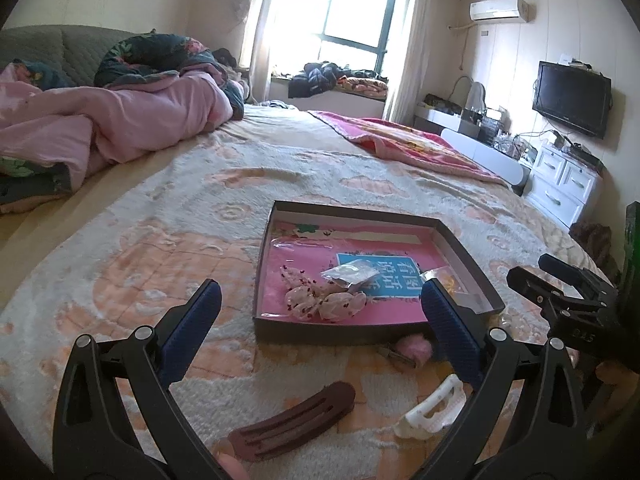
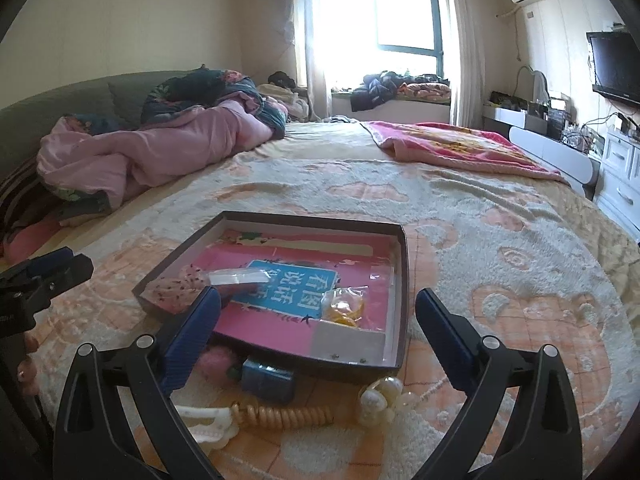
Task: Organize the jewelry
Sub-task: 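Withdraw both tools from the tray toward the maroon and white clips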
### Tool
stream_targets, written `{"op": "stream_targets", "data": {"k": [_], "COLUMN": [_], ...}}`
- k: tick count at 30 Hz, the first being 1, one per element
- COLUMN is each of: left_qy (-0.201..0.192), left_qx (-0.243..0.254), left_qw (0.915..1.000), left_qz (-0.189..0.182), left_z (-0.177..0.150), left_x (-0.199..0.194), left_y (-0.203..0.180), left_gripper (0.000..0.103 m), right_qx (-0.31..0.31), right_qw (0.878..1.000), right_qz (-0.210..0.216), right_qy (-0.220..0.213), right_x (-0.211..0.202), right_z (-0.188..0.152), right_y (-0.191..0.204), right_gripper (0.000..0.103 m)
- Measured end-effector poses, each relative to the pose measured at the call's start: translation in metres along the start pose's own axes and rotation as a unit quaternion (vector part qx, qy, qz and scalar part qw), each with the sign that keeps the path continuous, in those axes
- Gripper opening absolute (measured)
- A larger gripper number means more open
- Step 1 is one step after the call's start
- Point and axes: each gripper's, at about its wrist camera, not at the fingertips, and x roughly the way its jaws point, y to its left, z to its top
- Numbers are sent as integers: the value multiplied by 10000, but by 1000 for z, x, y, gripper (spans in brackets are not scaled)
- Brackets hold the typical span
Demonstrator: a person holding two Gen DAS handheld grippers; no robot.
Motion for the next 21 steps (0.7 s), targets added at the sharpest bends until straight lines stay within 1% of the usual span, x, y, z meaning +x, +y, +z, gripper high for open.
{"op": "stream_targets", "data": {"k": [14,21], "left_qy": [4,62], "left_qx": [106,-12], "left_qw": [9999,9997], "left_qz": [94,240], "left_z": [-18,-29], "left_x": [-23,-30], "left_y": [2,13], "left_gripper": [92,92], "right_qx": [-209,-289], "right_qw": [9997,9991], "right_qz": [137,307], "right_qy": [0,87], "right_x": [-26,-32], "right_z": [-19,-32], "right_y": [17,30], "right_gripper": [95,95]}}
